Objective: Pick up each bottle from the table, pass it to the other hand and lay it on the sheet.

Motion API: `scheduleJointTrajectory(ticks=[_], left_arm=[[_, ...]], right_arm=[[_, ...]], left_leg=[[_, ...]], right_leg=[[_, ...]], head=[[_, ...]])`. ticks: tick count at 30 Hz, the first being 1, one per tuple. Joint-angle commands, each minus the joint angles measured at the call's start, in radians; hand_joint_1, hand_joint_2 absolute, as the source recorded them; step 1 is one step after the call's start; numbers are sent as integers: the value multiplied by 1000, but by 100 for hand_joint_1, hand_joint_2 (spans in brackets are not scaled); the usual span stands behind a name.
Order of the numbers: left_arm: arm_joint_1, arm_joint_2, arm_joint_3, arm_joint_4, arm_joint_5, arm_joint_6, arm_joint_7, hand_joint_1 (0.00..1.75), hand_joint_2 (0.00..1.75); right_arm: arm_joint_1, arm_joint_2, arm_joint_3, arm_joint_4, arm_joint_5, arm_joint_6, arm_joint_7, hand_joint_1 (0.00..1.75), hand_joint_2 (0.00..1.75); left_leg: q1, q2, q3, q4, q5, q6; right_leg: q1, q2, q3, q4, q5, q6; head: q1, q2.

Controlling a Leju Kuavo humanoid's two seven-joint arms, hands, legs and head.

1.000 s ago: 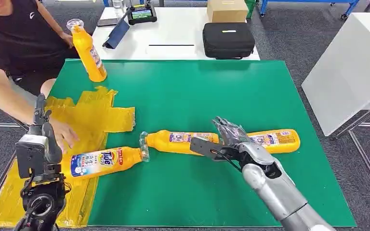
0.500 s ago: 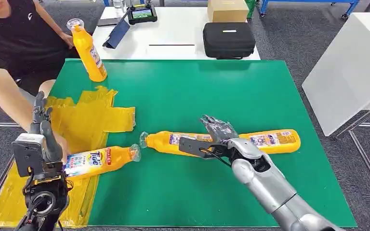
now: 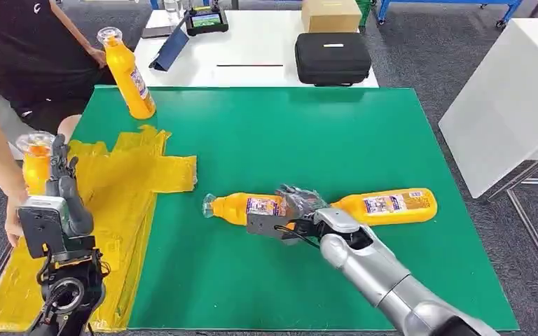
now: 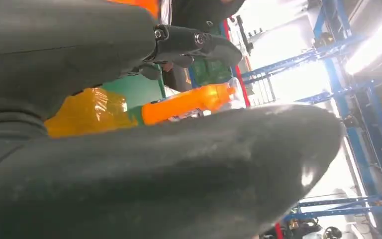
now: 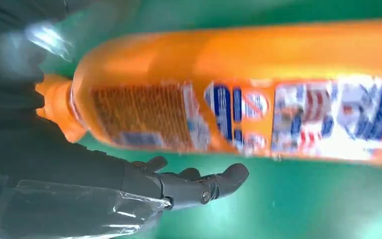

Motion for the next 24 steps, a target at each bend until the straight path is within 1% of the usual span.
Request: scheduleJointTrajectory(ticks=[1,3,12,13,15,18,20,21,23,24], left_arm=[[6,15,-33,12,32,8,-14,0,0],[6,15,-33,12,32,8,-14,0,0],[6,15,-33,11,31,9,-14,0,0],[6,15,-33,11,31,9,-14,0,0],[6,15,-33,11,31,9,-14,0,0],[6,15,-33,11,31,9,-14,0,0],[6,15,-33,11,31,9,-14,0,0],[6,15,-33,11,31,9,-14,0,0],[15,8,-25,-2,30,13,-14,0,0],[25,8,-20,-13,31,13,-14,0,0]], right_arm=[[-30,9,71,162,-4,2,3,0,175],[-30,9,71,162,-4,2,3,0,175],[-32,8,70,162,-4,2,3,0,175],[-32,8,70,162,-4,2,3,0,175],[-32,8,70,162,-4,2,3,0,175],[-32,8,70,162,-4,2,3,0,175],[-32,8,70,162,-4,2,3,0,175],[-32,8,70,162,-4,2,3,0,175],[-29,12,68,177,1,7,14,0,175],[-23,8,77,188,15,18,23,0,175]], left_leg=[[1,0,3,-1,-1,-2],[1,0,5,-1,-1,-3],[1,0,2,-1,0,-2],[1,0,5,0,-1,-4],[1,0,2,-1,-1,-2],[1,0,5,0,-2,-4],[0,0,2,-1,0,-2],[1,0,5,0,-2,-3],[1,0,2,-1,0,-2],[1,0,4,-1,-1,-3]], right_leg=[[0,-1,3,-1,-1,0],[1,-1,5,-1,-1,0],[1,-1,2,-1,-1,0],[1,-2,5,-1,-1,0],[1,-1,2,-1,-1,0],[1,-2,5,-1,-2,0],[0,-1,2,-1,-1,0],[1,-2,5,-1,-2,0],[0,-1,2,-1,-1,0],[1,-2,4,-1,-1,0]], head=[[0,0],[0,0],[0,0],[0,0],[0,0],[0,0],[0,0],[0,0],[0,0],[0,0]])
